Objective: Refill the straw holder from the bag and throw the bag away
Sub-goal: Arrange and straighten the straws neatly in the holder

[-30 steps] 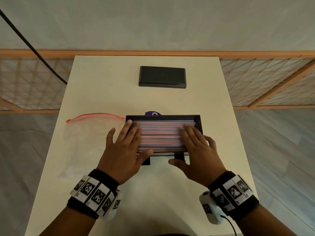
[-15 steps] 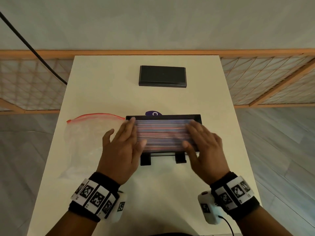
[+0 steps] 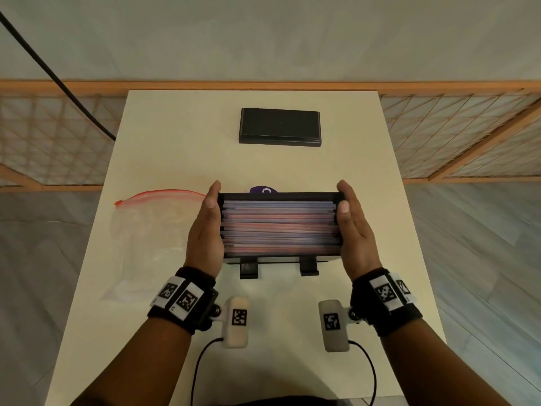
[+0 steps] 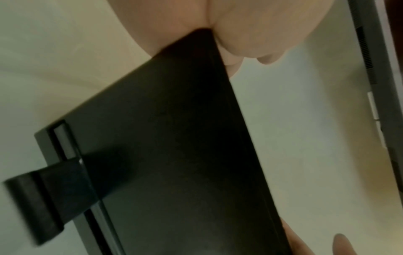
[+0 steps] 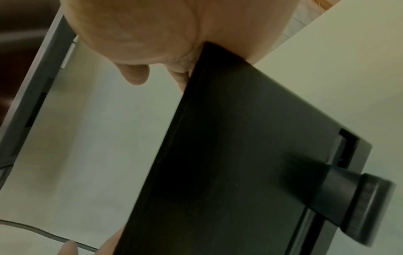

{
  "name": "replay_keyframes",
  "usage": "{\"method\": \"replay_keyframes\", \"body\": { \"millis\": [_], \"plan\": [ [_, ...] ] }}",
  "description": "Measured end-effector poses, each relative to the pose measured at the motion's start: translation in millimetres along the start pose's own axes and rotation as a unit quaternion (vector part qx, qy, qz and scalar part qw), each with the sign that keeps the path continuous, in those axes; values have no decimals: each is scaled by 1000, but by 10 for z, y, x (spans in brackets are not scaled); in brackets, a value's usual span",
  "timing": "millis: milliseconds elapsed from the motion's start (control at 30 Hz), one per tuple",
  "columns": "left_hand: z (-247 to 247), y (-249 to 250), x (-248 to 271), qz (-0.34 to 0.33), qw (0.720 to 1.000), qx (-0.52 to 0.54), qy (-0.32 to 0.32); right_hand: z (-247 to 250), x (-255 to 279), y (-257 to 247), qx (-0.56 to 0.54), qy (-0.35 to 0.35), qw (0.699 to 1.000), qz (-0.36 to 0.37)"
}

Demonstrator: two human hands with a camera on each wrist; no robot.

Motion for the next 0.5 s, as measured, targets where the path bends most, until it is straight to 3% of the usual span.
{"method": "replay_keyframes", "body": {
  "millis": [500],
  "plan": [
    [13, 75, -13, 4, 1000, -24, -2, -5, -11, -101, 67, 13, 998, 19]
  ]
}}
Point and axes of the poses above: each hand's wrist, its own x-axis away from the middle knuckle, its own z-axis out of the back of the hand, y = z × x, the point moved 5 cm from there along -x, towards the middle knuckle, and after that the axes turned 8 degrees about -z, right-handed, at the moved point
